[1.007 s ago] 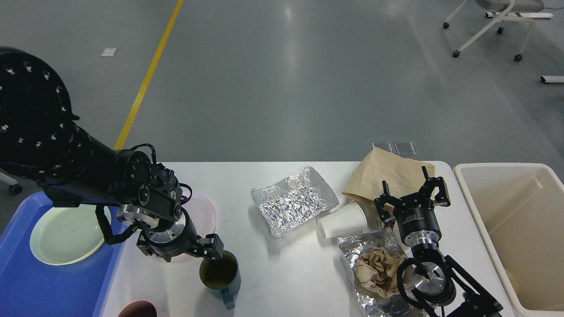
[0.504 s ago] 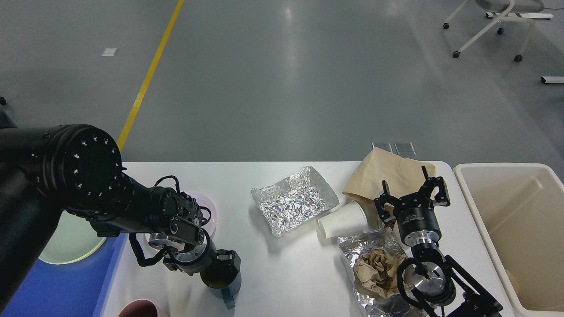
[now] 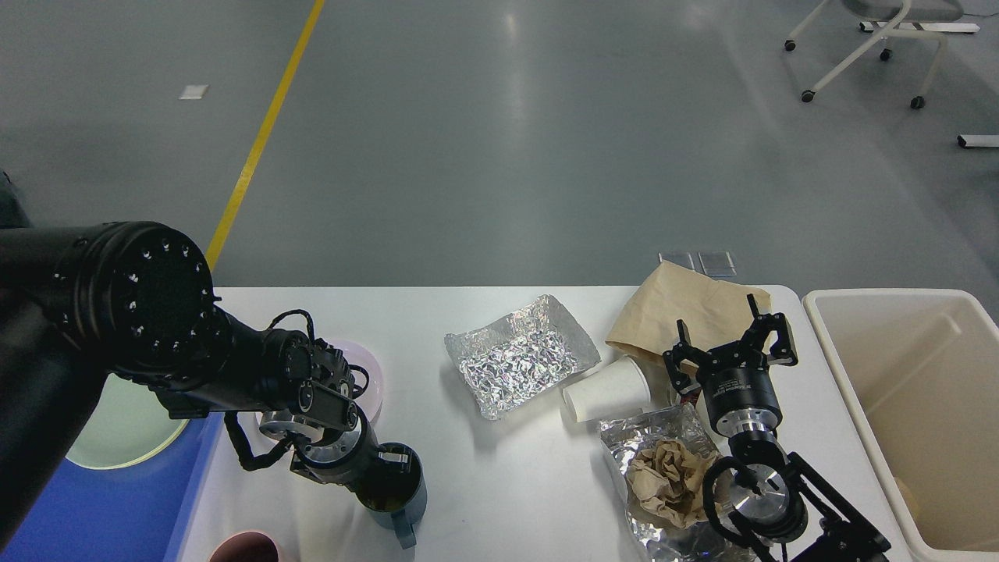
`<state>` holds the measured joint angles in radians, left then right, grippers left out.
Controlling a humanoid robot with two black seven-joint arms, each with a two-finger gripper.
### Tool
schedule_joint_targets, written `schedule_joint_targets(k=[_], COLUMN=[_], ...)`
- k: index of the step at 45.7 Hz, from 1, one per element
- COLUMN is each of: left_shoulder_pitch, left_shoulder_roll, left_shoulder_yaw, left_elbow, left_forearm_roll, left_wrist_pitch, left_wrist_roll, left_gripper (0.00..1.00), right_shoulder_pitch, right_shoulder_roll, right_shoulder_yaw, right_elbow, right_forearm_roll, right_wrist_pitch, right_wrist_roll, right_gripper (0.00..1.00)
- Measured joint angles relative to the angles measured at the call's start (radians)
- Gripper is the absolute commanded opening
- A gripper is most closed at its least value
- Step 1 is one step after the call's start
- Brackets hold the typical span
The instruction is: Tidy desktop
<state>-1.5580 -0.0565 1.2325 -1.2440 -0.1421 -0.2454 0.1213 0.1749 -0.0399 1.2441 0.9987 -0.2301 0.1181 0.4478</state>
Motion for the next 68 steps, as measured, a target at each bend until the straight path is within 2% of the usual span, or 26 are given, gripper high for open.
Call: schedule_joint_targets(k=[11,29,36,42,52,65,68], left_shoulder_pitch=[-0.002,-0.031,-0.091,-0.202,-0.492,-0.878,-0.960], left_shoulder_roll=[0.004,0.021,0.037,0.048,0.069,0.101,0.100], left_shoulder_yaw=[0.003,0.008,0.028,0.068,0.130,0.203,0.226], left_elbow=[0.000,-0.004,-0.008,-0.050,-0.206,-0.343,-0.361], left_forearm_roll=[-0.005,-0.035,-0.045,-0.071,-0.110,-0.141,-0.147], left_wrist_pitch=[-0.031,-0.105,-0.174,-0.240,-0.360,-0.575,-0.629], left_wrist_roll=[0.000,0.000,0.000,0.000,-0.002,-0.011,-0.025], left_gripper=[0.00,0.00,0.00,0.00,0.00,0.00,0.00], right_shoulder_pitch=[0.000,0.000,0.000,0.000,0.000,0.000,0.000], right_shoulder_roll=[0.000,0.000,0.000,0.000,0.000,0.000,0.000], right_shoulder_yaw=[0.000,0.000,0.000,0.000,0.000,0.000,0.000], right_elbow=[0.000,0.000,0.000,0.000,-0.001,-0.002,-0.002], right_forearm_roll=[0.000,0.000,0.000,0.000,-0.001,-0.001,-0.001], right_wrist_pitch=[0.000,0.000,0.000,0.000,0.000,0.000,0.000], right_wrist_roll=[0.000,-0.001,-0.001,-0.001,0.000,0.000,0.000], right_gripper=[1.00,1.00,1.00,1.00,1.00,1.00,1.00])
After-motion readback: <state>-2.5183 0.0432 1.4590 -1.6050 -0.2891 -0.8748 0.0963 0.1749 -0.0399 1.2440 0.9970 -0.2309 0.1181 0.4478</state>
